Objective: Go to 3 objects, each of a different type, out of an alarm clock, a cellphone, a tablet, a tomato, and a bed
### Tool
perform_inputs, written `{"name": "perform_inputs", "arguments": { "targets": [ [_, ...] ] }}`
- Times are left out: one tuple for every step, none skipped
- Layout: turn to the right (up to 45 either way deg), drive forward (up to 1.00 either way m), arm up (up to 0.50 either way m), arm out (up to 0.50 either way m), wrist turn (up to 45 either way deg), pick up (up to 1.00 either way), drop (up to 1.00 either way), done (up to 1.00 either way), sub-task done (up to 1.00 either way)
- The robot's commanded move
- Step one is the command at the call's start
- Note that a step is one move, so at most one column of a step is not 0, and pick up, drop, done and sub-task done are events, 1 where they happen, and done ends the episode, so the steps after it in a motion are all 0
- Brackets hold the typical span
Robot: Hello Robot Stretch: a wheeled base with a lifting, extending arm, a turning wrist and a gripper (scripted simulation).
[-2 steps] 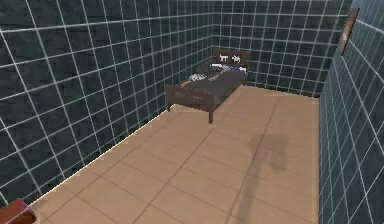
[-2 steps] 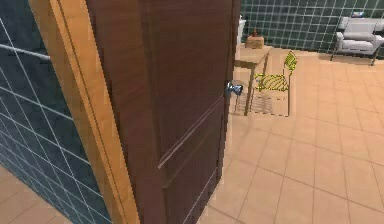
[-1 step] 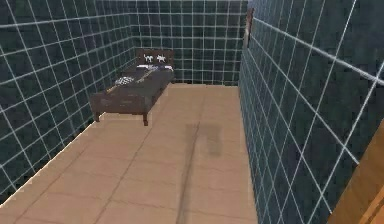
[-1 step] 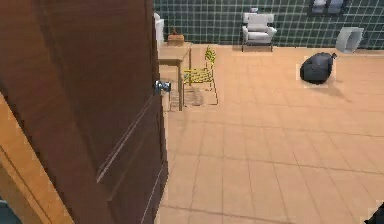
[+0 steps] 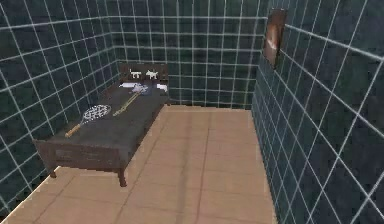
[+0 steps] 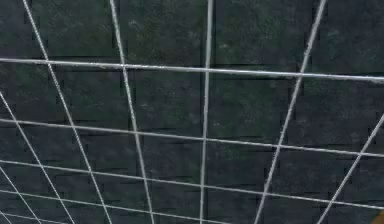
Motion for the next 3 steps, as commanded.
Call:
{"name": "perform_inputs", "arguments": {
  "targets": [
    [0.0, 0.65, 0.0, 0.0, 0.0, 0.0, 0.0, 0.0, 0.0],
    [-27.0, 0.0, 0.0, 0.0, 0.0, 0.0, 0.0, 0.0, 0.0],
    [0.0, 0.0, 0.0, 0.0, 0.0, 0.0, 0.0, 1.0, 0.0]
  ]
}}
